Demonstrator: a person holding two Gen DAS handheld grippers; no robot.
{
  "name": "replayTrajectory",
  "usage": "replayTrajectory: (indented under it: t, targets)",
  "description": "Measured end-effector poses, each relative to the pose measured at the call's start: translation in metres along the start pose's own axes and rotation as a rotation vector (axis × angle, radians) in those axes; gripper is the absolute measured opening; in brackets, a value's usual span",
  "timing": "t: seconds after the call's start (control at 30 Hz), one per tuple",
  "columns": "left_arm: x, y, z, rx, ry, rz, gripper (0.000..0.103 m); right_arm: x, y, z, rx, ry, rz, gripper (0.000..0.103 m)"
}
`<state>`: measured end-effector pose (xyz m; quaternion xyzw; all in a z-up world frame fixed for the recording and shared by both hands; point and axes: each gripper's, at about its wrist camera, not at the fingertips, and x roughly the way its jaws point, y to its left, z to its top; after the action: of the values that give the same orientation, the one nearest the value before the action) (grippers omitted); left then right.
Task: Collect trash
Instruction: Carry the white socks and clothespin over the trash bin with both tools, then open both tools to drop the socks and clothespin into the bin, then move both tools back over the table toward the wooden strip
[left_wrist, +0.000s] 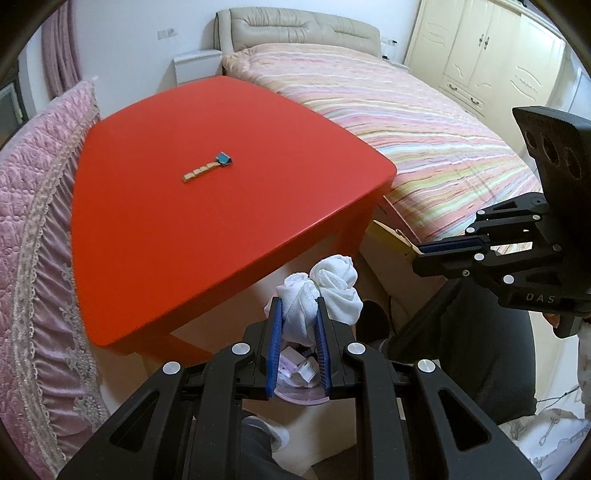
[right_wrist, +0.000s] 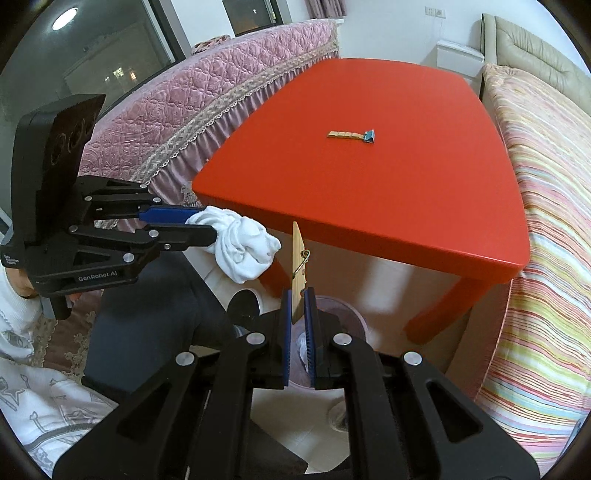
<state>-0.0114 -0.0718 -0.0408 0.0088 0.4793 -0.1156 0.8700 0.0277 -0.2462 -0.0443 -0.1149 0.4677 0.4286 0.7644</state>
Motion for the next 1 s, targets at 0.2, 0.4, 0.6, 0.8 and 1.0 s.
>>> replayTrajectory:
  t: [0.2, 0.4, 0.6, 0.8, 1.0]
  targets:
    - [0.0, -0.001, 0.0, 0.001, 0.0, -0.005, 0.017, 0.003, 0.001, 0.001, -0.001, 0.008, 0.007, 0.006]
    - [0.003, -0.004, -0.002, 0.012, 0.013, -0.024, 0.023, 0.006, 0.004, -0.002, -0.008, 0.021, 0.026, 0.007]
    - [0.005, 0.0, -0.005, -0.012, -0.006, -0.035, 0.092, 0.012, -0.002, -0.003, 0.017, 0.018, 0.028, 0.084]
    - [0.005, 0.007, -0.007, -0.032, -0.004, -0.007, 0.095, 0.012, -0.007, -0.003, 0.037, 0.007, 0.012, 0.092]
    - [0.003, 0.007, -0.007, -0.023, -0.011, 0.006, 0.095, 0.012, -0.006, -0.004, 0.031, 0.002, 0.011, 0.093]
